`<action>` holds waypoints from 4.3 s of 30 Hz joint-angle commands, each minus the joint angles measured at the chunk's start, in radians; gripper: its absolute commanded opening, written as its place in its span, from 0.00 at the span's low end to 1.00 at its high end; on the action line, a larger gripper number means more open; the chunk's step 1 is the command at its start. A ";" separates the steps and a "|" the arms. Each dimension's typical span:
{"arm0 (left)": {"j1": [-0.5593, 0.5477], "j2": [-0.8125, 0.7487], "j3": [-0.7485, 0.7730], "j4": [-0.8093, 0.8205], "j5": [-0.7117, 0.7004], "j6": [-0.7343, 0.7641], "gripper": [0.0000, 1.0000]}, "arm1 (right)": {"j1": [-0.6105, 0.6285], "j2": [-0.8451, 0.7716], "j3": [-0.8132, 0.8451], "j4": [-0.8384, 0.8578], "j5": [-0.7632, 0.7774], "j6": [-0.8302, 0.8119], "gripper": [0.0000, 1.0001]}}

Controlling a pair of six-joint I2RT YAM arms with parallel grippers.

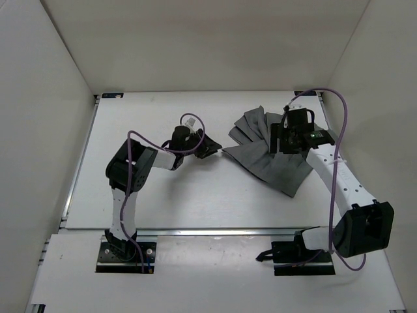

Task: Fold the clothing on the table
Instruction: Move the skirt to the center of the board, then flatten the skirt out

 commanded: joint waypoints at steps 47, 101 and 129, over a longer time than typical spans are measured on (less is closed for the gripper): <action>0.208 -0.385 -0.151 -0.302 -0.127 0.018 0.00 | 0.159 -0.113 -0.195 0.151 -0.095 -0.055 0.75; 0.321 -0.634 -0.338 -0.489 -0.058 0.265 0.00 | 0.819 0.044 -0.692 1.199 -0.074 -0.514 0.00; 0.259 -0.961 0.182 -0.939 -0.272 0.535 0.00 | -0.142 -0.411 -0.250 0.887 -0.862 -0.095 0.00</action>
